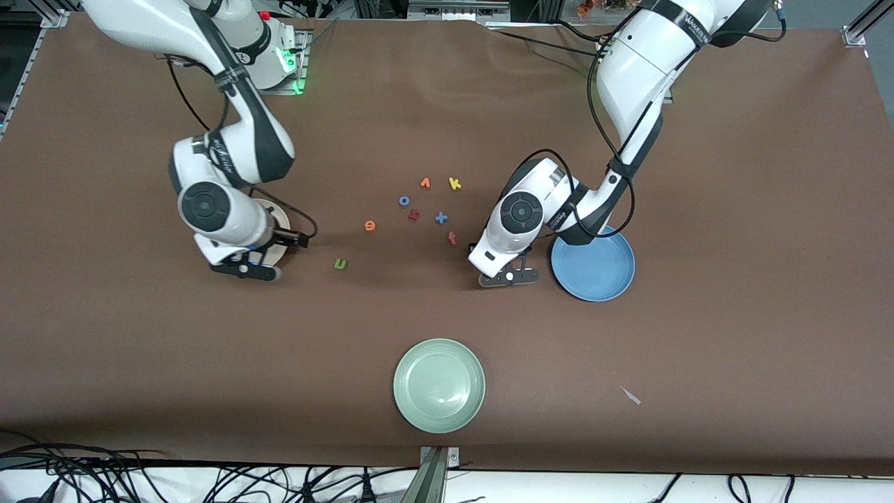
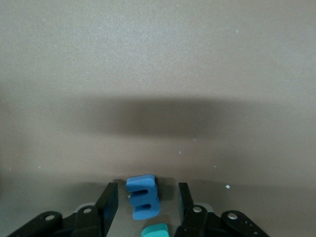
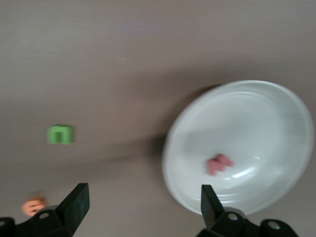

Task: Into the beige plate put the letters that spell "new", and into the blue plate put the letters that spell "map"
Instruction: 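Grasp the green n with the right gripper while the left drops blue m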

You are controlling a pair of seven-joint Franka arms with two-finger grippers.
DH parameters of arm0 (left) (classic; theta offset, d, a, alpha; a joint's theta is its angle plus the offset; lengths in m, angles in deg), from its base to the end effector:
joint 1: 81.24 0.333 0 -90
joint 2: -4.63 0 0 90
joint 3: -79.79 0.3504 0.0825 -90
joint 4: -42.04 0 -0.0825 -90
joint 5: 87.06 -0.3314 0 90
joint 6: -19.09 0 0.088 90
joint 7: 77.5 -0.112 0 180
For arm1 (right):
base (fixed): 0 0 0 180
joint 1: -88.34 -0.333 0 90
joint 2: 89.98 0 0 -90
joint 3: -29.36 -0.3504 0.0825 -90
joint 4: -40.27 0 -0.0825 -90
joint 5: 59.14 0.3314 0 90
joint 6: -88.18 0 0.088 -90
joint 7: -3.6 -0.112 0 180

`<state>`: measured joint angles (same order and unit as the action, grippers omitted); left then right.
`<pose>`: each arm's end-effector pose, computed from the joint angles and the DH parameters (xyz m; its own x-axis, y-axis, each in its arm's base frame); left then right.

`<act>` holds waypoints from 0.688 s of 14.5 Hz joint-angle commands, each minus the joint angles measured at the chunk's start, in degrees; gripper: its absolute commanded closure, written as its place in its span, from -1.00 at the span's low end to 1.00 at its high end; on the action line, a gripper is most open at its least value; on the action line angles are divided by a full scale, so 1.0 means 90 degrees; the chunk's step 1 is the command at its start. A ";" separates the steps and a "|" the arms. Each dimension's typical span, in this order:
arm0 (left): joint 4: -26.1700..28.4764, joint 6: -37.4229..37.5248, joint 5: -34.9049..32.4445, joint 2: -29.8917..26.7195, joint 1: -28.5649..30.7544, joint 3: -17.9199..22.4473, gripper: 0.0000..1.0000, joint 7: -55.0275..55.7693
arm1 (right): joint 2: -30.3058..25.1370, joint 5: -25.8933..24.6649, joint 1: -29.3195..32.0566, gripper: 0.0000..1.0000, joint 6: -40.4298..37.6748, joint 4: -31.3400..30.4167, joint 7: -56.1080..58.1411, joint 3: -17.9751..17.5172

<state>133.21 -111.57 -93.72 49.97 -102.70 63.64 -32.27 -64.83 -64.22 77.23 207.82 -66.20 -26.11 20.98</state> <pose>0.5558 -0.3810 0.2316 0.9837 0.1232 -0.1309 0.1286 -0.9911 0.0336 0.5595 0.1845 0.3311 0.9748 -0.1406 -0.1731 -0.1238 -0.9868 0.1041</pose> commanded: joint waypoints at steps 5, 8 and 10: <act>-0.0129 0.0035 -0.0227 0.0129 -0.0018 0.0056 0.99 0.0141 | 0.0994 0.0409 -0.0308 -1.00 0.0894 0.0687 -0.0058 -0.0104; -0.0217 0.0472 -0.0237 -0.0115 0.0186 0.0046 1.00 0.0082 | 0.1171 0.0418 -0.0415 -1.00 0.1120 0.0707 -0.0408 -0.0104; -0.0411 0.1106 -0.0237 -0.0359 0.0362 0.0036 1.00 -0.0267 | 0.1326 0.0428 -0.0464 -1.00 0.1305 0.0707 -0.0769 -0.0104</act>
<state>131.08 -107.77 -93.85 49.71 -101.12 64.11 -32.50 -54.94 -61.24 73.89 218.44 -61.55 -29.89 20.11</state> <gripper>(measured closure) 0.727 0.000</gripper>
